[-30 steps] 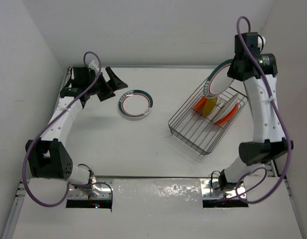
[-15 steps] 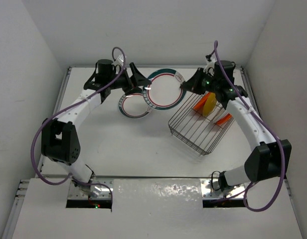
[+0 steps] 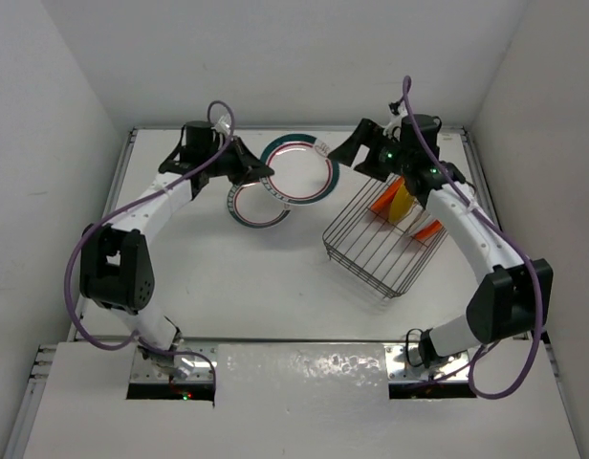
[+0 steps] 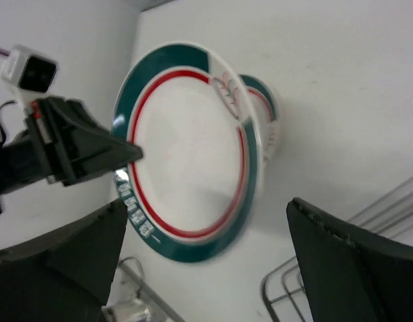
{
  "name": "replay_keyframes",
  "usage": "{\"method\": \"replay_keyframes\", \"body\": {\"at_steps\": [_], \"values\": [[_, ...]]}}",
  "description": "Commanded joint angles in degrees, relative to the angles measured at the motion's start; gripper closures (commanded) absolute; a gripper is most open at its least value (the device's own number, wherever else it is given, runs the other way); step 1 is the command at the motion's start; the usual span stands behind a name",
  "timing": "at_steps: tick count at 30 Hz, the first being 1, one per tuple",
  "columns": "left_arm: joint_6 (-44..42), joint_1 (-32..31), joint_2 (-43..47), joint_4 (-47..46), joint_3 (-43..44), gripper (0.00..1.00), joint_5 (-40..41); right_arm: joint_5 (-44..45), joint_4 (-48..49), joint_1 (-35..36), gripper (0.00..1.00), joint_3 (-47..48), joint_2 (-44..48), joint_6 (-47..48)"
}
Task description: Unload the plates from the dish rack
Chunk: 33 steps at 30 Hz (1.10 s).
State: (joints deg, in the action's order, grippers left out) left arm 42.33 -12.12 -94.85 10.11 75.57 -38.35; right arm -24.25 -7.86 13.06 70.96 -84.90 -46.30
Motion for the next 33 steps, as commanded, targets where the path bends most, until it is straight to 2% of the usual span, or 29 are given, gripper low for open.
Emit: {"method": "replay_keyframes", "body": {"at_steps": [1, 2, 3, 4, 6, 10, 11, 13, 14, 16, 17, 19, 21, 22, 27, 29, 31, 32, 33], "values": [[0.3, 5.43, -0.07, 8.51, -2.0, 1.0, 10.91, 18.75, -19.59, 0.39, 0.01, 9.79, 1.85, 6.57], [-0.13, 6.31, -0.6, 9.65, -2.96, 1.0, 13.45, 24.46, -26.18, 0.47, 0.01, 12.51, 1.32, 7.1], [-0.75, 7.1, -0.95, 10.28, -3.23, 1.0, 14.08, 29.82, -37.55, 0.39, 0.01, 18.72, 0.71, 7.97], [-2.32, 8.07, -1.3, 10.28, -3.41, 1.0, 14.61, 36.92, -41.67, 0.3, 0.01, 21.65, 0.1, 8.85], [-3.56, 8.86, -2.62, 9.67, -3.33, 1.0, 15.85, 41.98, -50.45, 0.3, 0.01, 27.97, -0.79, 11.31], [-5.67, 10.1, -5.08, 9.31, -3.06, 1.0, 16.2, 45.96, -55.68, 0.3, 0.01, 31.96, 1.05, 14.66], [-5.94, 10.19, -6.21, 9.49, -2.97, 0.97, 16.11, 46.22, -56.04, 0.3, 0.01, 31.53, 2.62, 15.01], [-7.42, 10.27, -7.63, 10.37, -2.45, 0.84, 15.94, 45.61, -56.21, -0.57, 0.01, 30.3, 4.21, 15.63], [-7.78, 10.27, -9.11, 10.72, -2.36, 0.73, 15.5, 44.91, -56.56, -1.36, 0.01, 29.07, 4.83, 15.46], [-8.4, 10.27, -10.26, 10.9, -2.79, 0.65, 14.8, 42.8, -58.84, -3.73, 0.01, 28.54, 5.1, 14.49], [-8.49, 10.27, -10.97, 10.9, -2.97, 0.52, 14.45, 42.71, -61.11, -4.35, 0.01, 28.45, 4.84, 14.31], [-8.84, 10.27, -11.5, 11.51, -2.97, 0.39, 14.27, 45.16, -62.71, -5.06, 0.01, 28.27, 4.31, 14.57], [-10.15, 10.1, -11.5, 13.87, -2.28, 0.09, 16.1, 49.63, -64.38, -5.85, 0.01, 27.92, 4.13, 15.19], [-10.77, 10.1, -11.5, 14.93, -2.01, 0.01, 16.11, 51.56, -64.91, -6.2, 0.01, 27.83, 3.87, 15.45], [-14.81, 7.82, -11.59, 24.77, 1.15, 0.0, 23.22, 55.71, -64.22, -10.68, 0.02, 25.03, 1.85, 17.56], [-15.25, 7.46, -9.84, 27.58, 1.25, 0.0, 26.91, 55.89, -62.73, -11.21, 0.06, 23.44, 0.18, 17.74], [-15.69, 7.11, -6.6, 28.56, 0.54, 0.0, 29.02, 54.76, -61.49, -11.3, 0.16, 22.91, -2.36, 17.56], [-16.04, 7.11, -5.36, 29.35, 0.46, 0.0, 29.47, 54.66, -59.57, -11.3, 0.26, 22.47, -3.07, 17.39], [-16.83, 7.11, -4.3, 29.7, 0.46, 0.0, 29.65, 54.66, -58.77, -11.39, 0.31, 22.03, -3.77, 17.13]]}}
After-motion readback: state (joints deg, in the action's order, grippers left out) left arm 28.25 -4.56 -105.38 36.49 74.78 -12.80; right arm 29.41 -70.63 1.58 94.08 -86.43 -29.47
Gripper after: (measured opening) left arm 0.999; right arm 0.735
